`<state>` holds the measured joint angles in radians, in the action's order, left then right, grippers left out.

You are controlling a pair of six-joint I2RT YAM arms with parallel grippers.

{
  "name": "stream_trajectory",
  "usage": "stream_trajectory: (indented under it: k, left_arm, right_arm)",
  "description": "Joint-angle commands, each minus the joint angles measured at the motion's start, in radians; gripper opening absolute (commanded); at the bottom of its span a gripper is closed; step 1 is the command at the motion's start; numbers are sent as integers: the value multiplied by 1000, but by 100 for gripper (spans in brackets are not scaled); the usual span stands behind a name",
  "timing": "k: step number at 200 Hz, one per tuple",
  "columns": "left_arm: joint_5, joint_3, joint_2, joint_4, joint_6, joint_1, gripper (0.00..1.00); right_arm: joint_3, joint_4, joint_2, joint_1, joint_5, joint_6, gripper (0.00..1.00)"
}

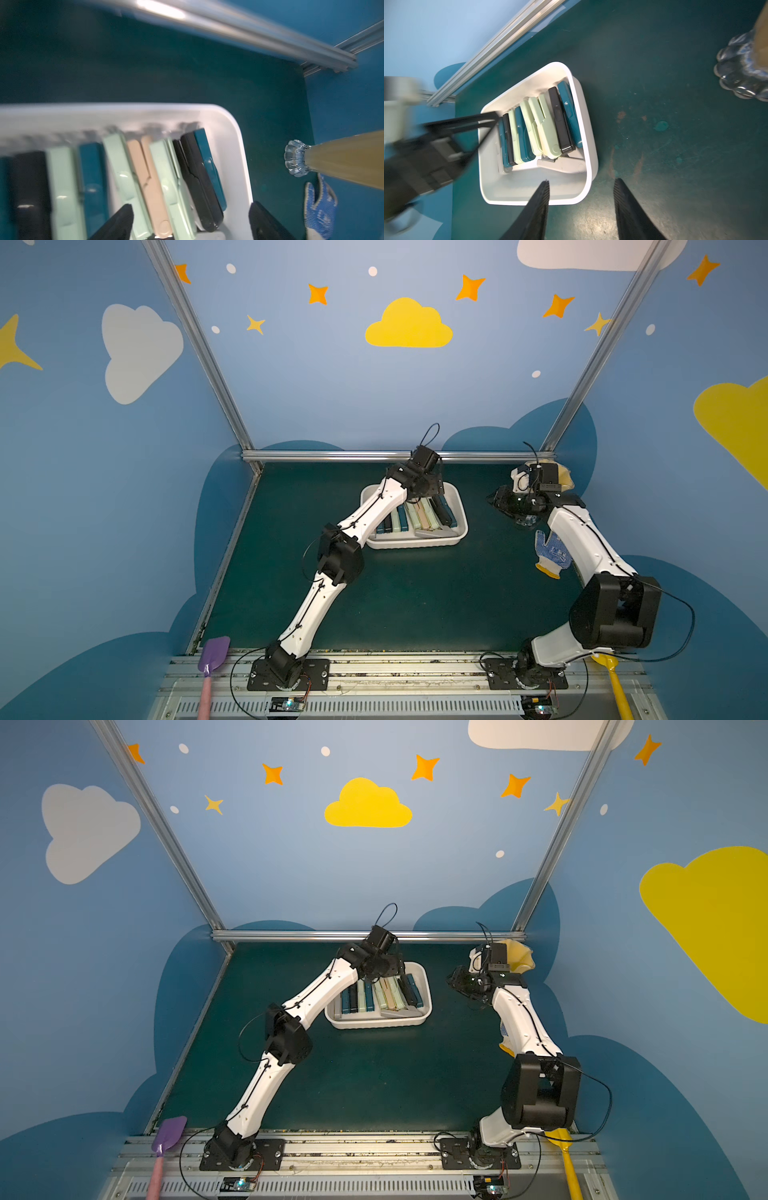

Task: Put the pruning pliers into the storage box
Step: Place the pruning pliers in the storage box, then reset both arms

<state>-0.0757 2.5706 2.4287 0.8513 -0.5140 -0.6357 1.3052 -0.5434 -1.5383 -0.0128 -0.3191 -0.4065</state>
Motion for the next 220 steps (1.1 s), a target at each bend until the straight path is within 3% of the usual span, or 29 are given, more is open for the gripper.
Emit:
stream_trajectory:
  k: [1, 21, 37, 56, 73, 94, 129, 160, 174, 182, 198, 220]
  left_arm:
    - [-235, -151, -226, 0, 194, 52, 94]
    - [-256, -616, -487, -250, 228, 147, 97]
    - [-260, -957, -672, -452, 201, 255, 100]
    - [-351, -1317, -868, -638, 224, 357, 100]
    - [-451, -1586, -996, -774, 271, 412, 100]
    - [-537, -1817, -1096, -936, 305, 450, 100]
    - [-594, -2011, -1071, -1213, 403, 463, 100]
    - [-610, -2079, -967, -1449, 433, 484, 100]
    - [-490, -2091, -946, -1477, 386, 531, 100]
    - [-479, -2104, -919, -1541, 402, 538, 100]
    - [-406, -2093, -932, -1497, 410, 542, 100]
    - [-284, -2161, -949, -1591, 420, 571, 100]
  right_arm:
    - [20, 17, 12, 12, 56, 54, 57]
    - [-54, 100, 37, 13, 156, 82, 67]
    - [-119, 144, 69, 14, 292, 111, 70]
    - [-257, 277, 133, 15, 419, 173, 72]
    - [-395, 415, 190, 14, 503, 209, 76]
    - [-518, 558, 214, 15, 558, 235, 77]
    - [-687, 802, 170, 14, 594, 284, 77]
    - [-807, 1041, 135, 17, 515, 299, 77]
    - [-826, 1087, 137, 19, 465, 294, 77]
    - [-851, 1154, 121, 17, 420, 310, 77]
    - [-856, 1191, 85, 7, 342, 365, 79]
    - [-880, 1285, 45, -5, 340, 380, 81]
